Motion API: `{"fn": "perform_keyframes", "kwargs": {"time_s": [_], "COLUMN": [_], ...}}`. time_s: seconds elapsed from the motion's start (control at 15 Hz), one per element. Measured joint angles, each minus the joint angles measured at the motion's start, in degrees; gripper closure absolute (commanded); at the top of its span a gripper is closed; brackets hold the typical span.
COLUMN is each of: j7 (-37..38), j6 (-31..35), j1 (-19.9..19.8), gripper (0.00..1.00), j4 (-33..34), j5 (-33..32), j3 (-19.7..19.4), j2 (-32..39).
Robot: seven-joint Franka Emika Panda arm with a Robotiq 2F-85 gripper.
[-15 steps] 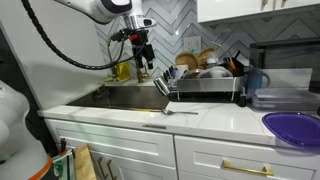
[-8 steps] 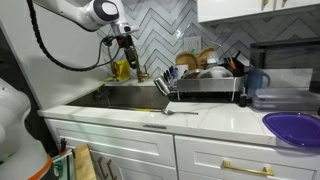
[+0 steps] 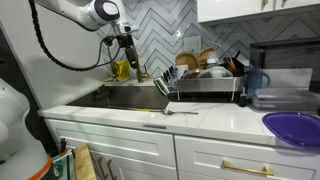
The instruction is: Open the tap, pick up the silver spoon on the counter, rinse it with the running water and then put it back on the counter
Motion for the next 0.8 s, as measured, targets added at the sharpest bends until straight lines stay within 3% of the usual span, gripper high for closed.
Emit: {"fn": "perform_keyframes", "kwargs": {"time_s": [0.47,0.8], "j7": [0.0,3.1], "j6": [0.0,1.6], "j1": [0.5,1.3], "gripper": [0.0,0.0], "j4": [0.0,4.0], "j5": [0.0,4.3], "j3": [-0.3,-4.6], "j2": [0.0,3.5]}}
